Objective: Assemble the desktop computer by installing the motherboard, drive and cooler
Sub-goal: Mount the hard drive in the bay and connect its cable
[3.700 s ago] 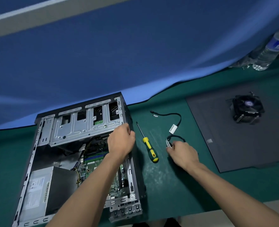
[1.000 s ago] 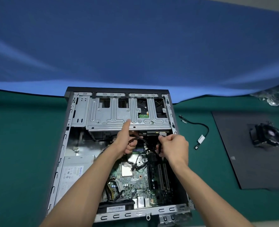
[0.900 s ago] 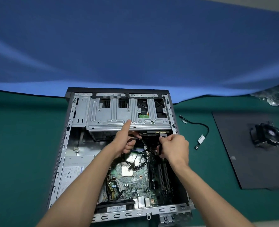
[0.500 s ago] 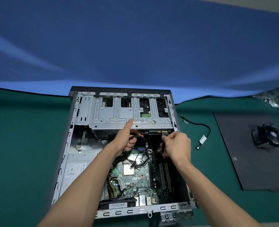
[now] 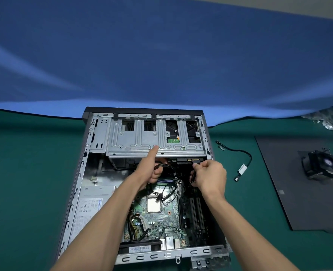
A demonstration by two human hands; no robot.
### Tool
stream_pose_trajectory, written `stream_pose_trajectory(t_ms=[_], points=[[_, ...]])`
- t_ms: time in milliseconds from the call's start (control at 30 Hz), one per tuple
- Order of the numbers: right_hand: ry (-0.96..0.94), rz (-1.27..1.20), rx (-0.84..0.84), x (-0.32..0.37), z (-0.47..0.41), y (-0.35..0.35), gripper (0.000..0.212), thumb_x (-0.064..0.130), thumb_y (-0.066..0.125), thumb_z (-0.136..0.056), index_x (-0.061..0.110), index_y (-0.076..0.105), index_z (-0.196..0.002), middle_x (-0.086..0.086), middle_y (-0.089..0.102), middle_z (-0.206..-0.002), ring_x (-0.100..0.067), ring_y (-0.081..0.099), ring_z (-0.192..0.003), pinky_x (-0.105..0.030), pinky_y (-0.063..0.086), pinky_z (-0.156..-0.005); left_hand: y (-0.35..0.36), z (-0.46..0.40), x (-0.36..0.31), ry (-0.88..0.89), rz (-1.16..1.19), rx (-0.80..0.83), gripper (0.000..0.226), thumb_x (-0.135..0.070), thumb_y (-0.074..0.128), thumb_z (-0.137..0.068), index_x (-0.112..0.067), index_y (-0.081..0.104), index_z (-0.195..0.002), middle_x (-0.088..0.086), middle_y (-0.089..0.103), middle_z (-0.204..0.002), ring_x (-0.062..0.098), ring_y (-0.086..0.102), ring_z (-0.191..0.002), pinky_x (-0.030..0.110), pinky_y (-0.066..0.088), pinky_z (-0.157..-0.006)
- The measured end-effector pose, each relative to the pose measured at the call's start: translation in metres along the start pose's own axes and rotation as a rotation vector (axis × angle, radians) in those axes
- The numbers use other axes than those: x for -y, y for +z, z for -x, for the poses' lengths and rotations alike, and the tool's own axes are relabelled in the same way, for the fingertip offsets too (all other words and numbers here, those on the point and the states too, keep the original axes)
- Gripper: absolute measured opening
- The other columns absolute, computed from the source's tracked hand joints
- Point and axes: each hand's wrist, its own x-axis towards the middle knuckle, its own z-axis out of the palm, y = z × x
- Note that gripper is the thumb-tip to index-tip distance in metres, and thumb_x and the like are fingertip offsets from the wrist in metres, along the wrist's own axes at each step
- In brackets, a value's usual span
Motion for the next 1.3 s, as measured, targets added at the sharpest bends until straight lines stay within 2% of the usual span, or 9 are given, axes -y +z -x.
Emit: stream_pose_trajectory(t_ms=[200, 400, 467, 567, 733, 800, 933, 1133, 1300], points=[[-0.008, 0.078, -0.021, 0.003, -0.002, 0.002, 0.03, 0.02, 0.062, -0.091, 0.006, 0.062, -0.065, -0.009, 0.069, -0.067, -0.03, 0.068, -0.066, -0.043, 0.056, -0.07, 0.001, 0.006, -0.003, 0.001, -0.022, 0.017, 0.088, -0.066, 0.02, -0.092, 0.001, -0.006, -0.142, -0.006, 0.025, -0.044, 0.009, 0.017, -0.036, 0.018, 0.017, -0.033], [-0.015, -0.007, 0.094, 0.002, -0.005, -0.006, 0.023, 0.018, 0.062, -0.091, 0.001, 0.061, -0.076, -0.009, 0.07, -0.069, -0.026, 0.069, -0.056, -0.048, 0.058, -0.062, 0.004, 0.009, -0.006, 0.011, -0.003, -0.011, 0.081, -0.063, 0.02, -0.094, -0.001, 0.016, -0.146, -0.006, 0.026, -0.043, 0.008, 0.017, -0.035, 0.017, 0.016, -0.034], [-0.032, 0.001, 0.146, 0.003, -0.004, -0.013, 0.026, 0.021, 0.059, -0.093, 0.001, 0.06, -0.076, -0.012, 0.069, -0.072, -0.029, 0.069, -0.059, -0.05, 0.057, -0.063, 0.006, 0.013, -0.004, 0.016, 0.038, -0.014, 0.078, -0.067, 0.021, -0.092, -0.002, 0.052, -0.122, -0.006, 0.028, -0.044, 0.008, 0.017, -0.035, 0.015, 0.014, -0.034], [-0.28, 0.338, 0.047, -0.003, 0.006, -0.021, 0.04, 0.028, 0.046, -0.097, 0.01, 0.047, -0.062, -0.012, 0.062, -0.067, -0.036, 0.056, -0.063, -0.039, 0.05, -0.065, 0.012, 0.025, 0.006, 0.07, 0.004, -0.037, 0.073, -0.068, 0.024, -0.09, -0.006, 0.061, -0.099, -0.005, 0.029, -0.048, 0.01, 0.017, -0.037, 0.016, 0.016, -0.035], [-0.512, 0.389, 0.053, -0.01, 0.014, -0.028, 0.031, 0.032, 0.046, -0.096, 0.015, 0.062, -0.075, -0.005, 0.066, -0.067, -0.031, 0.059, -0.067, -0.035, 0.047, -0.065, 0.004, 0.049, 0.01, 0.12, -0.012, -0.026, 0.018, -0.022, 0.056, -0.092, -0.008, 0.06, -0.081, -0.005, 0.025, -0.045, 0.01, 0.016, -0.036, 0.016, 0.013, -0.036], [-0.534, 0.339, 0.133, -0.009, 0.012, -0.024, 0.022, 0.029, 0.05, -0.093, 0.018, 0.065, -0.082, 0.005, 0.067, -0.068, -0.019, 0.063, -0.067, -0.031, 0.048, -0.066, 0.0, 0.053, 0.007, 0.129, 0.017, -0.048, 0.017, -0.012, 0.058, -0.09, -0.01, 0.058, -0.073, -0.005, 0.023, -0.044, 0.01, 0.015, -0.036, 0.016, 0.011, -0.037], [-0.534, 0.35, 0.37, -0.008, 0.012, -0.01, 0.012, 0.027, 0.057, -0.088, 0.029, 0.06, -0.1, 0.015, 0.064, -0.079, -0.006, 0.062, -0.069, -0.026, 0.049, -0.067, -0.001, 0.061, 0.001, 0.138, 0.112, -0.055, 0.024, -0.009, 0.057, -0.09, -0.012, 0.047, -0.069, -0.007, 0.019, -0.042, 0.007, 0.014, -0.033, 0.012, 0.01, -0.036], [-0.222, -0.057, 0.697, -0.009, 0.018, 0.003, 0.01, 0.022, 0.063, -0.09, 0.014, 0.067, -0.086, 0.0, 0.068, -0.079, -0.022, 0.069, -0.059, -0.029, 0.051, -0.046, -0.007, 0.065, 0.008, 0.149, 0.277, -0.194, 0.022, -0.011, 0.057, -0.092, -0.011, 0.05, -0.071, -0.004, 0.02, -0.046, 0.006, 0.015, -0.033, 0.012, 0.012, -0.033], [-0.107, -0.232, 0.718, -0.007, 0.019, 0.009, 0.006, 0.0, 0.067, -0.085, 0.004, 0.064, -0.089, -0.006, 0.065, -0.067, -0.016, 0.062, -0.053, -0.026, 0.053, -0.048, -0.009, 0.068, 0.017, 0.112, 0.339, -0.247, 0.017, -0.014, 0.05, -0.096, -0.006, 0.052, -0.081, -0.003, 0.03, -0.043, 0.006, 0.02, -0.032, 0.013, 0.016, -0.032]])
